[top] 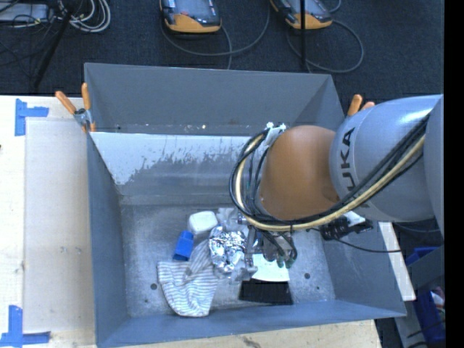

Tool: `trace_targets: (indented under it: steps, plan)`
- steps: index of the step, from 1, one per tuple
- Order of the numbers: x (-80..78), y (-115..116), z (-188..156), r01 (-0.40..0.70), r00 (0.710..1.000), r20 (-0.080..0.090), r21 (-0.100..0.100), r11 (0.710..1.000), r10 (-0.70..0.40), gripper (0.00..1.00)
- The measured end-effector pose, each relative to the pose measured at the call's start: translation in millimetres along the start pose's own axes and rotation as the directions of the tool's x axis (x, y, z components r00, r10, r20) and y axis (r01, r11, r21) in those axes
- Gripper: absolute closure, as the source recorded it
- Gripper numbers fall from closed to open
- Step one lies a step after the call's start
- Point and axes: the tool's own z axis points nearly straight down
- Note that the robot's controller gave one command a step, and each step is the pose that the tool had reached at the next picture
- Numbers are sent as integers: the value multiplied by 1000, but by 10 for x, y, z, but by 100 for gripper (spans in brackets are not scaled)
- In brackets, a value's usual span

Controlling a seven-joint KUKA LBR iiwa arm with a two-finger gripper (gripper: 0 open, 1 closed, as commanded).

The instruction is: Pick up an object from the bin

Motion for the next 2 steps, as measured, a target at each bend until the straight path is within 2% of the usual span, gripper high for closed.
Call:
trace_targets:
  steps: [1,2]
  plan:
    - [0,0,0,0,1000,0,0,1000,0,0]
    - [31,68,592,-171,985,7,-10,985,171,100]
